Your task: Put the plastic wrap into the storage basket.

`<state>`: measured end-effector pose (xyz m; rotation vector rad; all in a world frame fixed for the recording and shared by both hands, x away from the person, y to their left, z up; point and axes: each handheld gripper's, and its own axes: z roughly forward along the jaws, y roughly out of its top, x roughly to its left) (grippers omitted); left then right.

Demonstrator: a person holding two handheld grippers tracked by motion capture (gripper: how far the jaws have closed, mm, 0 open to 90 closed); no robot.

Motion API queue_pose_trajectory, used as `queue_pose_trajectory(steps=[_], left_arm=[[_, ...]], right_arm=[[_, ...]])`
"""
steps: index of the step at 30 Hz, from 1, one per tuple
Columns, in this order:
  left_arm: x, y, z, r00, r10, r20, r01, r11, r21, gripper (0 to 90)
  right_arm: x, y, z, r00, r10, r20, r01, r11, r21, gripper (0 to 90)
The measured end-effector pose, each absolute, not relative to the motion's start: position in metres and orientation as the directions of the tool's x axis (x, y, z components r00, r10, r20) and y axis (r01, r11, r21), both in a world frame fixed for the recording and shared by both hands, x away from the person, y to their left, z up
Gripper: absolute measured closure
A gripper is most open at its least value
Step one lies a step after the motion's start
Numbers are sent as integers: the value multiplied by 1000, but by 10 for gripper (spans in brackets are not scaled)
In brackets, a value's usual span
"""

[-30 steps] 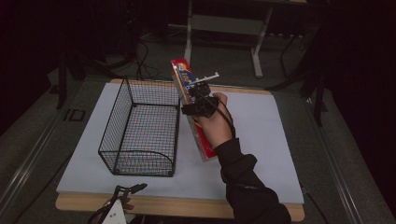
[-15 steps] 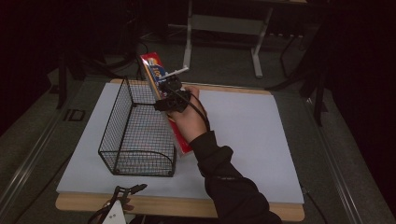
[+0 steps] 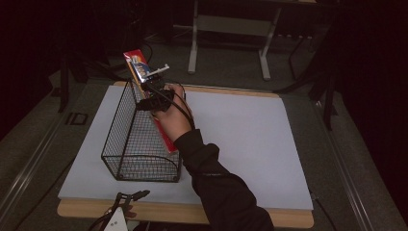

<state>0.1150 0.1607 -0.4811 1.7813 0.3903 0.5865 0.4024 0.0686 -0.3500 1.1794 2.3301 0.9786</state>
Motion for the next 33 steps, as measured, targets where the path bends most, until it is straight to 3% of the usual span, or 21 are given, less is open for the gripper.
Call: queue_pose_trajectory(steps=[14,24,33], left_arm=[[114,161,-481,821,538,191,-34,-287,957,1],[114,160,-481,823,535,193,-34,-293,956,1],[114,160,-481,823,532,197,-38,-295,955,1]], right_arm=[[412,95,-400,-588,809,20,602,421,678,386],[411,92,-413,-573,818,41,609,392,690,385],[412,86,-439,-566,824,30,655,428,623,387]])
